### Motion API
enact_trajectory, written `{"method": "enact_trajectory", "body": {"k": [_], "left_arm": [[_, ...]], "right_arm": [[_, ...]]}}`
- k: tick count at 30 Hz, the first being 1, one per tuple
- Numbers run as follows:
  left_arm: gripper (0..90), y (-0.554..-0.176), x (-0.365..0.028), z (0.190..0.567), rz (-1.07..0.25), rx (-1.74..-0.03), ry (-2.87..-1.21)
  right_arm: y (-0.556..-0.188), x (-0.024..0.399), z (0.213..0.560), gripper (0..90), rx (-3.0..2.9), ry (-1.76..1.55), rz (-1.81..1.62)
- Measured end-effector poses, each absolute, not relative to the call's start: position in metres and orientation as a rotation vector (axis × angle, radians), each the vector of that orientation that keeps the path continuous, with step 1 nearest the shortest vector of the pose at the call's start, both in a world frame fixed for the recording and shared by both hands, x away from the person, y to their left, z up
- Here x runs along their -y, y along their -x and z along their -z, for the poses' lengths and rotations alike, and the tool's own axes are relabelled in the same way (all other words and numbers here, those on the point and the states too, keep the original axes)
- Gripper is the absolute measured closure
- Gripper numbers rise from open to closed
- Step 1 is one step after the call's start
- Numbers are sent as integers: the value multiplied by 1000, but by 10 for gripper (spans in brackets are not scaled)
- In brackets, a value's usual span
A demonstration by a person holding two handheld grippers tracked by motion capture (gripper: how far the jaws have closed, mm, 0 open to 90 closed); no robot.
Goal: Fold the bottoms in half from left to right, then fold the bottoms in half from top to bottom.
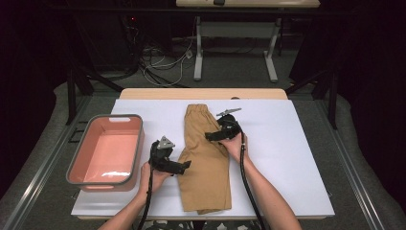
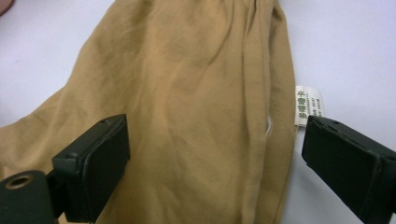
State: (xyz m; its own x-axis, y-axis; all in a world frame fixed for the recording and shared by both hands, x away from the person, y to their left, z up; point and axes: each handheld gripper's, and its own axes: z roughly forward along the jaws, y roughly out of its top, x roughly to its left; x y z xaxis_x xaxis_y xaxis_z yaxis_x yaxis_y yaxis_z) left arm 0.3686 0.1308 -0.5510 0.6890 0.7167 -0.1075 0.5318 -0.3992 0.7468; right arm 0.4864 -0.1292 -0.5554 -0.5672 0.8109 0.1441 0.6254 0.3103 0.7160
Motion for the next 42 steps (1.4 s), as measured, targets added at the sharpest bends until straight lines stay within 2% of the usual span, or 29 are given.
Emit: {"method": "enact_trajectory", "body": {"k": [15,22,26,37,42], "left_arm": [[0,-365,-131,551,-292,-949,-2099],[0,-367,-130,552,-282,-949,-2102],[0,-368,-129,553,-280,-946,-2118],[0,-368,-129,552,-269,-950,-2114],[0,-369,-130,553,-267,-952,-2121]], "right_arm": [[-502,117,556,77,-2315,-1332,-1041],[-513,111,560,157,-2291,-1344,-974],[-516,110,558,286,-2286,-1351,-948],[-515,108,556,762,-2283,-1366,-990],[-513,106,554,831,-2301,-1337,-985]]}}
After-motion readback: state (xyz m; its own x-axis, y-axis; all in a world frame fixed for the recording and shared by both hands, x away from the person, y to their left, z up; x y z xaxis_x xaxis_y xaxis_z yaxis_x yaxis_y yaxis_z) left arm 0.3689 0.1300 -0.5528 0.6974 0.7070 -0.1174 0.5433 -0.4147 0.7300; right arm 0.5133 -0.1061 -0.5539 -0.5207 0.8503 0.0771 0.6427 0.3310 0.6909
